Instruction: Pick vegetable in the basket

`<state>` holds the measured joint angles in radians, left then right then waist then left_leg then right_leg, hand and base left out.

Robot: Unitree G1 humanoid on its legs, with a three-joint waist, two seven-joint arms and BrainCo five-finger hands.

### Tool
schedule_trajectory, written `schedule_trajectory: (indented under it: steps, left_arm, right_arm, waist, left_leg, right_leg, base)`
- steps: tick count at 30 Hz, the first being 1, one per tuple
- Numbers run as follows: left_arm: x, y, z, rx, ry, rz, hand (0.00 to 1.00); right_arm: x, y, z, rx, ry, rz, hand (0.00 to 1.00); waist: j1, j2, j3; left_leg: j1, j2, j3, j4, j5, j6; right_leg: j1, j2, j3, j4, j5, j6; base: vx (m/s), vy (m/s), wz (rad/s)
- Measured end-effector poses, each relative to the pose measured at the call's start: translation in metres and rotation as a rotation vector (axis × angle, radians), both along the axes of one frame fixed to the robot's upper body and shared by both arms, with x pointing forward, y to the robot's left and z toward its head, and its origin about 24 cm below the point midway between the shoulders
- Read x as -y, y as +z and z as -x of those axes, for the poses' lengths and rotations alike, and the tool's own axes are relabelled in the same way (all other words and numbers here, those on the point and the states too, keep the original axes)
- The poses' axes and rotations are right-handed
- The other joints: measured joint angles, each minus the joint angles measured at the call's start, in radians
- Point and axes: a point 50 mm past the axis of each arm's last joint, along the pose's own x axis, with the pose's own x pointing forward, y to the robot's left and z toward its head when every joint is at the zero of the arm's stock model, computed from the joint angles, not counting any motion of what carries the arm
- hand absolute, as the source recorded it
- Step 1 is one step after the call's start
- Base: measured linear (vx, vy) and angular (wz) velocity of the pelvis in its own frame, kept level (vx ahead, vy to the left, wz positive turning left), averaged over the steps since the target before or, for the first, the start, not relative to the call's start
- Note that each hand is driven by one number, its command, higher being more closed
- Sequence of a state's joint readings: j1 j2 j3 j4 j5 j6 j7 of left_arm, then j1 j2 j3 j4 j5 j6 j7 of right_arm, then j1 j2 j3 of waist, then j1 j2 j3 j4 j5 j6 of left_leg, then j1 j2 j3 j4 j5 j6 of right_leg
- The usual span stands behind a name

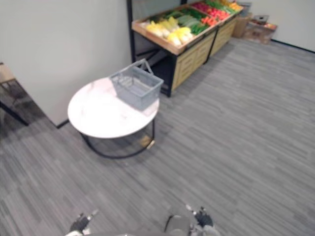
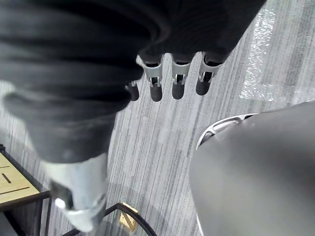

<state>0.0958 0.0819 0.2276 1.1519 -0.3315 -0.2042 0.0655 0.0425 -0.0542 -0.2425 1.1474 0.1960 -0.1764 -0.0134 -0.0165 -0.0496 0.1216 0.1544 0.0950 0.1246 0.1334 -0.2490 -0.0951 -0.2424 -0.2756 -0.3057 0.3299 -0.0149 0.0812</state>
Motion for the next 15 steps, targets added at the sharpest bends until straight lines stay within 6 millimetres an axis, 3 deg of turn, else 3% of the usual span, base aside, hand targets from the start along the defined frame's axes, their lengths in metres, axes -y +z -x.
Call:
schedule_trajectory:
  steps: [2, 4, 5, 9, 11, 13, 14, 15]
  left_arm:
    - [0.01, -0.002, -0.001, 0.008, 0.018, 0.029, 0.0]
    - [0.018, -0.002, -0.006, 0.019, 0.015, 0.049, 0.0]
    - [0.016, -0.002, -0.006, 0.021, 0.023, 0.044, 0.0]
    - [0.014, -0.003, 0.0, 0.009, 0.07, 0.044, 0.0]
    - [0.016, -0.003, 0.002, 0.006, 0.085, 0.049, 0.0]
    - [0.015, -0.003, 0.002, 0.013, 0.106, 0.054, 0.0]
    - [0.017, -0.003, 0.002, 0.02, 0.13, 0.064, 0.0]
    - [0.016, -0.003, 0.001, 0.027, 0.143, 0.065, 0.0]
  right_arm:
    - [0.002, 0.004, -0.01, 0.037, 0.021, 0.015, 0.0]
    - [0.003, 0.006, -0.015, 0.049, 0.028, 0.019, 0.0]
    - [0.003, 0.006, -0.018, 0.055, 0.041, 0.019, 0.0]
    - [0.001, 0.005, -0.016, 0.035, 0.099, 0.028, 0.0]
    - [0.003, 0.003, -0.011, 0.005, 0.139, 0.038, 0.0]
    - [0.005, 0.003, -0.01, -0.007, 0.175, 0.056, 0.0]
    - [0.008, 0.002, -0.007, -0.021, 0.185, 0.063, 0.0]
    - [0.008, 0.002, -0.005, -0.03, 0.19, 0.064, 0.0]
  waist:
    - [0.011, 0.043, 0.013]
    - [0.016, 0.048, 0.021]
    - [0.014, 0.046, 0.022]
    - [0.014, 0.044, 0.006]
    - [0.015, 0.054, -0.013]
    - [0.015, 0.062, -0.016]
    - [0.017, 0.058, -0.009]
    - [0.022, 0.057, -0.004]
  left_leg:
    - [0.022, 0.091, 0.045, 0.003, -0.014, -0.032]
    - [0.038, 0.105, 0.061, -0.026, 0.0, -0.057]
    - [0.05, 0.104, 0.06, -0.039, 0.011, -0.072]
    - [0.009, 0.118, 0.033, 0.059, 0.063, -0.068]
    - [-0.069, 0.142, -0.017, 0.202, 0.085, -0.067]
    - [-0.186, 0.157, -0.101, 0.438, 0.166, -0.059]
    - [-0.25, 0.163, -0.128, 0.565, 0.258, -0.06]
    - [-0.295, 0.164, -0.138, 0.68, 0.259, -0.063]
  right_leg:
    - [0.006, 0.092, -0.012, 0.034, -0.044, -0.032]
    - [-0.037, 0.104, 0.009, 0.107, -0.092, -0.04]
    - [-0.067, 0.103, 0.024, 0.171, -0.164, -0.047]
    - [-0.029, 0.121, 0.01, 0.138, -0.202, -0.051]
    - [0.006, 0.144, -0.007, 0.085, -0.202, -0.052]
    - [0.069, 0.165, -0.028, 0.035, -0.205, -0.059]
    - [0.112, 0.178, -0.032, 0.002, -0.203, -0.069]
    - [0.151, 0.184, -0.026, -0.02, -0.202, -0.09]
  base:
    - [0.32, -0.419, -0.32]
    - [0.22, -0.314, -0.3]
    - [0.25, -0.35, -0.2]
    - [0.21, -0.269, 0.05]
    - [0.18, -0.191, 0.18]
    - [0.22, -0.194, 0.18]
    - [0.25, -0.138, -0.03]
    - [0.22, -0.071, -0.13]
